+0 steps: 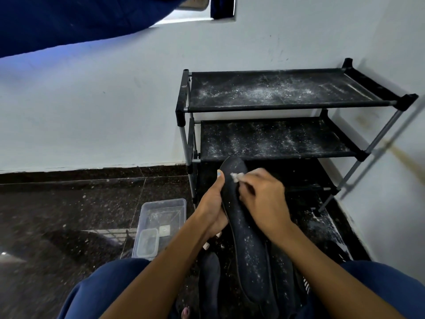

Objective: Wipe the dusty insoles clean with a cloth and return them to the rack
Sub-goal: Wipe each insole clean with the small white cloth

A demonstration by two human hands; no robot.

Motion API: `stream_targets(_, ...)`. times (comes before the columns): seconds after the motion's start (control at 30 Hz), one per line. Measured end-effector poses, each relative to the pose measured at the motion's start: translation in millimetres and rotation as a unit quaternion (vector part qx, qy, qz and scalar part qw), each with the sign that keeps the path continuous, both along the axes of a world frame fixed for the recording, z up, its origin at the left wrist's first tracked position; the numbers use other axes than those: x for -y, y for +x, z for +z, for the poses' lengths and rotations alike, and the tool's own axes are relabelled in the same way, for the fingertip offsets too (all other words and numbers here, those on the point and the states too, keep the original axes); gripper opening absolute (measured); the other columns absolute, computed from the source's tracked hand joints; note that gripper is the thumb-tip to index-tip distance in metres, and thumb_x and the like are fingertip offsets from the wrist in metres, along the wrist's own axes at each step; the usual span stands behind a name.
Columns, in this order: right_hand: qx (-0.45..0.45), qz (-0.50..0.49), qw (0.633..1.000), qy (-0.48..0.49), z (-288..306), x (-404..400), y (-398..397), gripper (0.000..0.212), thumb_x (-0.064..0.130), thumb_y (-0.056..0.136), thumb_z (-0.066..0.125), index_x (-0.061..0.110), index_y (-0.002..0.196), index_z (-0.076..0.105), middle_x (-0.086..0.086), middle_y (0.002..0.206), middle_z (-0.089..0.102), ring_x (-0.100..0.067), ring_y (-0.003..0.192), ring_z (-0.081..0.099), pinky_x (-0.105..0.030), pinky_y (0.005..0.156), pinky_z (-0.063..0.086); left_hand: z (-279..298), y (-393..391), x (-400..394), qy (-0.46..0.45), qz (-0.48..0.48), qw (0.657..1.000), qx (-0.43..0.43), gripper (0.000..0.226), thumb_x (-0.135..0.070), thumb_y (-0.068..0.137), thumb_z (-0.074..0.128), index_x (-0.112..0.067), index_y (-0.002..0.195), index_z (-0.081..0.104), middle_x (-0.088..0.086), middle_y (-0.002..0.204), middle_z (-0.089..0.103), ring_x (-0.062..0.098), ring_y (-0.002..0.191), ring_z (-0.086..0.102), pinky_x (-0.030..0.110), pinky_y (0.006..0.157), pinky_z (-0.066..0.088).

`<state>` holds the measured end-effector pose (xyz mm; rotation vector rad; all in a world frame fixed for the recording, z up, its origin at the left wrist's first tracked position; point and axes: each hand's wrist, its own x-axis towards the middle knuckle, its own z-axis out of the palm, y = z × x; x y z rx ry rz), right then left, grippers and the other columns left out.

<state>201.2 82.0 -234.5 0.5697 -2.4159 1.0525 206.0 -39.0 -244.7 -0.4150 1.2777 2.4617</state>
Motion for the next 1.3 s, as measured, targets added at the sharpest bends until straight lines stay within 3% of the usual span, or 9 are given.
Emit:
stream_targets(0.1, 0.006, 0.073, 0.997, 0.036, -1.9, 9.5, 13.1, 0.019, 0.009, 0.081, 0.059, 0.008, 0.095, 0.072, -0.006, 0.086, 0.063, -0.019, 0.075, 0.064, -0.031, 0.072, 0.053, 0.6, -1.5, 2.3, -0.008, 0.002, 1.000, 0.000, 0.056, -0.052, 0.097, 0.033, -0.008, 0.089, 0.067, 0.006, 0.079, 0.072, 0.015, 0.077, 0.069, 0.027, 0.075, 0.052)
stream_targets(0.3, -0.009, -0.043, 0.998, -0.045, 2.5, -10.6, -11.3, 0.018, 0.004, 0.086, 0.062, 0.009, 0.100, 0.071, -0.005, 0.092, 0.064, -0.015, 0.076, 0.063, -0.032, 0.074, 0.054, 4.1, 3.1, -2.3, -0.003, -0.020, 1.000, -0.003, 0.055, -0.049, 0.098, 0.033, -0.008, 0.106, 0.068, 0.011, 0.100, 0.071, 0.020, 0.092, 0.065, 0.034, 0.089, 0.050)
stream_targets(0.47, -0.016, 0.042, 0.999, -0.016, 0.2, 2.3, 2.6, 0.020, 0.005, 0.084, 0.061, 0.008, 0.102, 0.070, -0.004, 0.091, 0.063, -0.013, 0.079, 0.062, -0.023, 0.075, 0.050, 2.9, 2.9, -1.2, -0.004, -0.020, 1.000, -0.006, 0.051, -0.047, 0.098, 0.033, -0.010, 0.101, 0.067, 0.009, 0.091, 0.072, 0.017, 0.085, 0.068, 0.031, 0.084, 0.052)
stream_targets(0.63, -0.018, -0.063, 0.997, -0.044, 3.2, -13.1, -16.9, 0.019, 0.001, 0.083, 0.063, 0.007, 0.099, 0.072, -0.005, 0.088, 0.063, -0.015, 0.073, 0.063, -0.018, 0.072, 0.047, 4.3, 5.8, -4.1, -0.031, -0.054, 0.998, -0.001, 0.052, -0.046, 0.099, 0.031, -0.010, 0.105, 0.068, 0.008, 0.096, 0.072, 0.016, 0.084, 0.068, 0.032, 0.080, 0.054)
stream_targets(0.8, -0.025, 0.044, 0.999, 0.004, 0.8, 0.6, 0.5, 0.018, 0.006, 0.084, 0.060, 0.004, 0.099, 0.071, -0.007, 0.093, 0.062, -0.015, 0.079, 0.062, -0.024, 0.076, 0.051, 4.4, 3.7, -2.1, -0.029, -0.033, 0.999, 0.000, 0.045, -0.041, 0.100, 0.033, -0.012, 0.103, 0.067, 0.009, 0.091, 0.072, 0.016, 0.083, 0.068, 0.028, 0.079, 0.055)
stream_targets(0.97, -0.016, -0.078, 0.996, -0.026, 1.8, -15.0, -20.8, 0.017, 0.001, 0.083, 0.063, 0.003, 0.098, 0.072, -0.007, 0.088, 0.063, -0.018, 0.074, 0.064, -0.020, 0.074, 0.049, 7.4, 7.7, -6.1, -0.061, -0.065, 0.996, 0.000, 0.048, -0.043, 0.100, 0.033, -0.009, 0.107, 0.066, 0.009, 0.095, 0.072, 0.017, 0.086, 0.067, 0.032, 0.084, 0.053)
stream_targets(1.13, -0.025, 0.043, 0.999, 0.010, 0.3, 2.9, 3.0, 0.018, 0.007, 0.084, 0.060, 0.005, 0.098, 0.071, -0.007, 0.091, 0.062, -0.016, 0.078, 0.062, -0.024, 0.074, 0.052, 6.1, 6.5, -3.0, -0.039, -0.047, 0.998, 0.001, 0.045, -0.040, 0.101, 0.031, -0.011, 0.104, 0.065, 0.008, 0.086, 0.071, 0.015, 0.080, 0.068, 0.028, 0.077, 0.054)
stream_targets(1.3, 0.004, -0.057, 0.998, -0.015, 0.7, -13.7, -19.7, 0.020, 0.001, 0.083, 0.063, 0.005, 0.101, 0.072, -0.008, 0.091, 0.063, -0.019, 0.075, 0.064, -0.030, 0.074, 0.054, 8.0, 7.6, -6.0, -0.057, -0.068, 0.996, 0.007, 0.051, -0.045, 0.100, 0.031, -0.009, 0.108, 0.066, 0.009, 0.096, 0.072, 0.017, 0.086, 0.067, 0.031, 0.080, 0.054)
